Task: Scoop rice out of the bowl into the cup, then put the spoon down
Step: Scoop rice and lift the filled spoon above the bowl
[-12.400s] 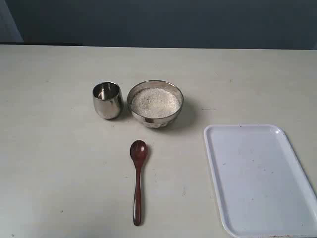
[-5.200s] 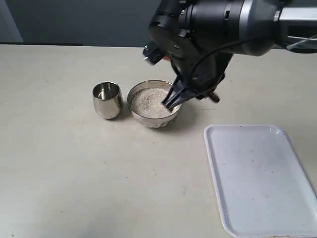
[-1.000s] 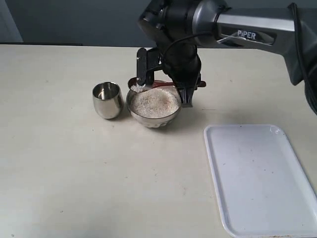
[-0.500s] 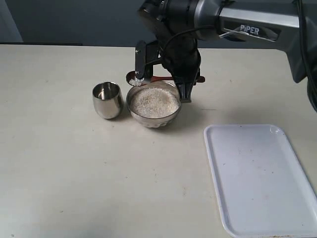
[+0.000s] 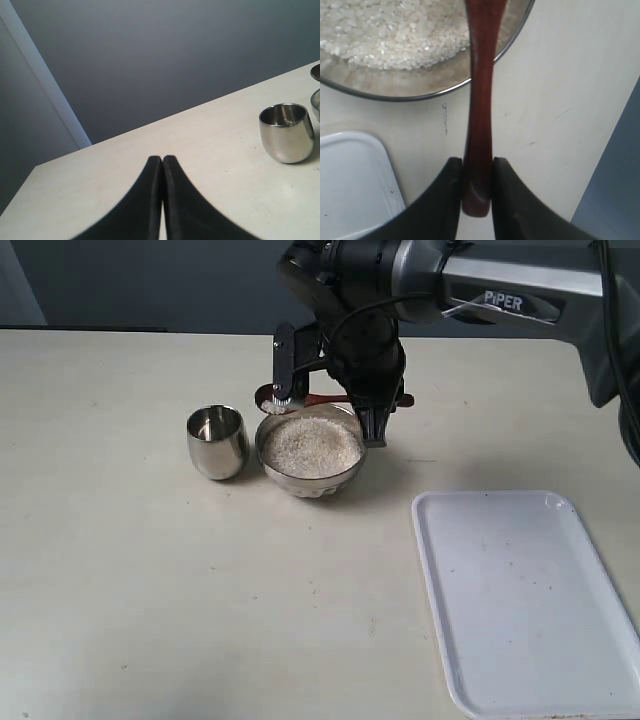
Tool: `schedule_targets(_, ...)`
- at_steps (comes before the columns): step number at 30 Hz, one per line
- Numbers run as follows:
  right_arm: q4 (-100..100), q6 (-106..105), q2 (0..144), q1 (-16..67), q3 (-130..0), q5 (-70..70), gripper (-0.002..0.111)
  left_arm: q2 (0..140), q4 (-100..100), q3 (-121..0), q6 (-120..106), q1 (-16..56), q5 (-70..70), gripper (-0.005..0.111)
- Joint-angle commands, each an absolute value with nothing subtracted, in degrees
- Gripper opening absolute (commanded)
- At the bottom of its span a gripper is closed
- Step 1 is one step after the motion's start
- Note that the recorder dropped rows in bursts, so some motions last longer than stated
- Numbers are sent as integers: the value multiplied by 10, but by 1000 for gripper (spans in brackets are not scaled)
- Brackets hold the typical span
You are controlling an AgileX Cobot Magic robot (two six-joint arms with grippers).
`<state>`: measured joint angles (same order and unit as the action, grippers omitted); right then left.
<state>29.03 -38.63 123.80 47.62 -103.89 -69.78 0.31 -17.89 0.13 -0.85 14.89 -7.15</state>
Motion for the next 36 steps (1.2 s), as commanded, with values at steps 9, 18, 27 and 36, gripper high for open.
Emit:
schedule_targets(9, 280, -388, 1238, 474, -1044, -699, -1, 0, -179, 0, -4, 149, -70, 0)
schedule_targets(18, 279, -388, 1238, 474, -1044, -698, -1, 0, -179, 0, -4, 149, -70, 0)
schedule_targets(27, 277, -388, 1238, 474, -1044, -700, -1, 0, -179, 0, -4, 149, -70, 0)
schedule_targets(36, 261, -388, 1238, 473, -1044, -700, -1, 0, -179, 0, -4, 149, -70, 0)
